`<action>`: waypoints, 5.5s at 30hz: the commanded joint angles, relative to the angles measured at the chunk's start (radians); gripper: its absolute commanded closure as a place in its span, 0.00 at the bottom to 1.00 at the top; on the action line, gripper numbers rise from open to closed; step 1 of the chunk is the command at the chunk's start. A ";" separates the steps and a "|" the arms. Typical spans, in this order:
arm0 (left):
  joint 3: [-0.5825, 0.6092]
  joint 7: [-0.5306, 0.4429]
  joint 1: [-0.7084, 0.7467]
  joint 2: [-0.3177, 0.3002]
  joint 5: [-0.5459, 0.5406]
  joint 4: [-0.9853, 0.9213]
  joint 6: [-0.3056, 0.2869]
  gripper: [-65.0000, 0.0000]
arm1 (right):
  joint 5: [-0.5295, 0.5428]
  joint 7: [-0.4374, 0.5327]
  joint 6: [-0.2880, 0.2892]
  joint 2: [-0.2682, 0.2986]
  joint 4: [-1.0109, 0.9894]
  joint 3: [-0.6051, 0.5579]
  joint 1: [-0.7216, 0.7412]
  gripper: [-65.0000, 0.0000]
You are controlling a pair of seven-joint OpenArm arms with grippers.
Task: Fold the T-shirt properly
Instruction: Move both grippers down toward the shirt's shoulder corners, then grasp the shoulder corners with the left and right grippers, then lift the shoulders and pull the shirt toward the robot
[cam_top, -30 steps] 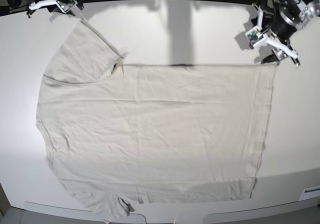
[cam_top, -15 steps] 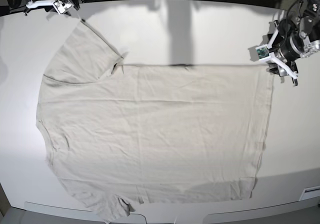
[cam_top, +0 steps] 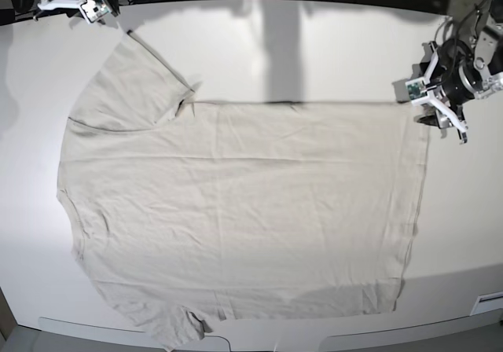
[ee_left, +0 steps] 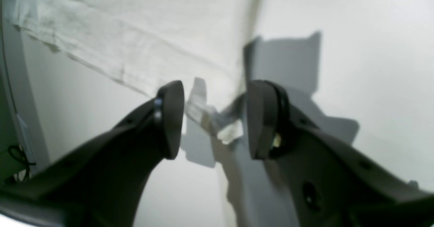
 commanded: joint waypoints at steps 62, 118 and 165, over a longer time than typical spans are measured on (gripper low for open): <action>-0.003 0.245 -0.017 0.134 -0.301 -0.114 0.180 1.00 | -0.722 0.240 0.053 0.346 -0.449 -0.280 0.421 0.63; -0.006 0.350 0.040 0.050 -0.727 0.003 0.259 1.00 | -0.127 0.246 0.037 0.333 -0.541 -0.286 0.472 1.00; -0.614 0.177 0.622 0.203 -0.615 0.463 0.346 1.00 | -0.019 0.334 0.053 0.119 -0.156 0.180 0.062 1.00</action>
